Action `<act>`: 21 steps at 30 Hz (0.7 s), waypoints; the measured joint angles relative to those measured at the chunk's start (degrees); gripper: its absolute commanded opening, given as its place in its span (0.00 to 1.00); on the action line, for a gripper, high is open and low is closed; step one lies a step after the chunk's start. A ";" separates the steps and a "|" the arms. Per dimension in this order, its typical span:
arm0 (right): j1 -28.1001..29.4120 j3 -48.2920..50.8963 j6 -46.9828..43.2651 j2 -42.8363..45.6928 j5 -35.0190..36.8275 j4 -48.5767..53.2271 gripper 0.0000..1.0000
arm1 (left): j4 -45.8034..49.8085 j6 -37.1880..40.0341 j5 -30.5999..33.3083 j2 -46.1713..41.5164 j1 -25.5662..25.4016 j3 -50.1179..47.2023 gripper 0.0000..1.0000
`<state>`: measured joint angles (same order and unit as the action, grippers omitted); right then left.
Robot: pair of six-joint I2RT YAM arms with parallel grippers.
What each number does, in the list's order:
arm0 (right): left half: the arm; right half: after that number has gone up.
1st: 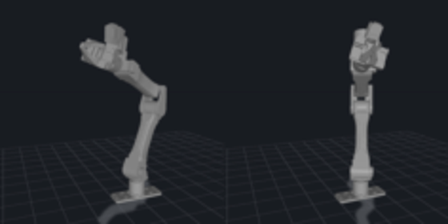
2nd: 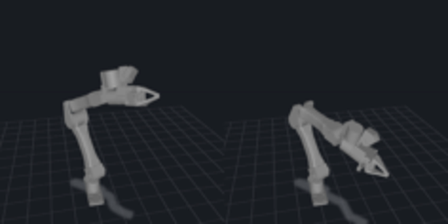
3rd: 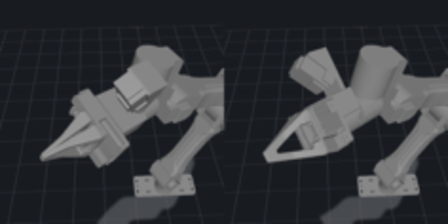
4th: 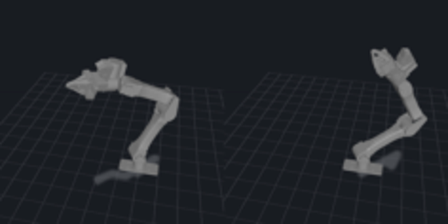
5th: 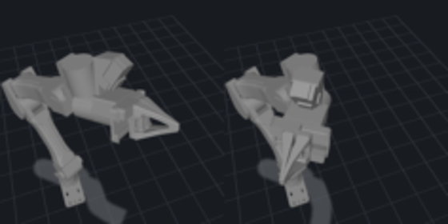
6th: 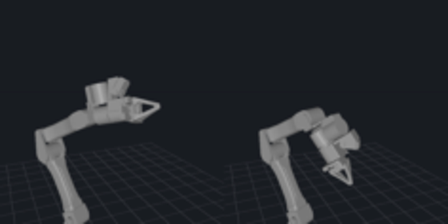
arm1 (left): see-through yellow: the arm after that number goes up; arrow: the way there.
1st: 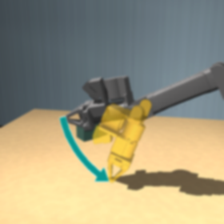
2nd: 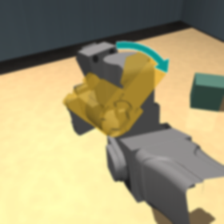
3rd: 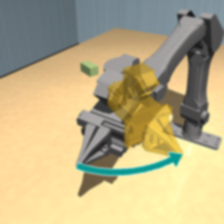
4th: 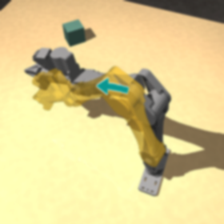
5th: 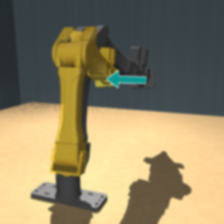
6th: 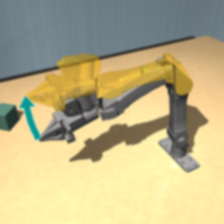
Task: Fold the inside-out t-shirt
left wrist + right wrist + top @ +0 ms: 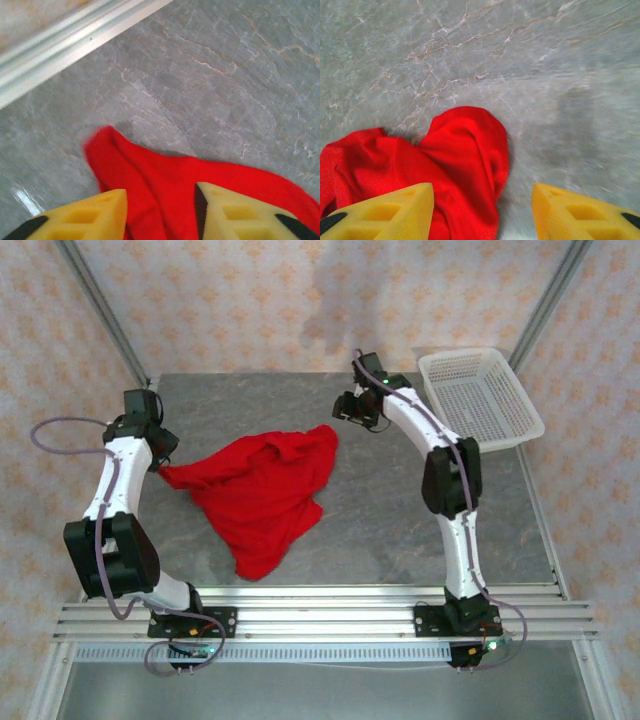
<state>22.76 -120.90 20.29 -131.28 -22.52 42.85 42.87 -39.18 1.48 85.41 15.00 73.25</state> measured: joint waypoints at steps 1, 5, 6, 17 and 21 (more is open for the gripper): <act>0.26 -1.62 0.63 -2.29 -0.37 -0.24 0.55 | 0.07 0.00 -0.02 -0.55 0.00 -0.02 0.51; 1.16 -10.36 2.27 -11.96 -2.62 0.63 0.56 | 0.76 0.22 -0.74 -4.28 0.00 -0.46 0.53; 1.33 -12.94 2.45 -14.21 -3.13 1.07 0.55 | 0.87 0.26 -1.27 -5.53 0.00 -0.96 0.54; 1.95 -20.85 4.04 -19.58 -3.85 5.53 0.00 | 5.90 2.80 -8.09 -6.73 0.00 -7.91 0.58; 1.66 -12.15 3.45 -10.80 -2.78 4.02 0.00 | 6.36 3.65 -10.73 -2.49 0.00 -8.57 0.45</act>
<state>24.43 -133.05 23.75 -142.08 -25.30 46.87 49.23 -35.53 -9.26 82.91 15.00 64.69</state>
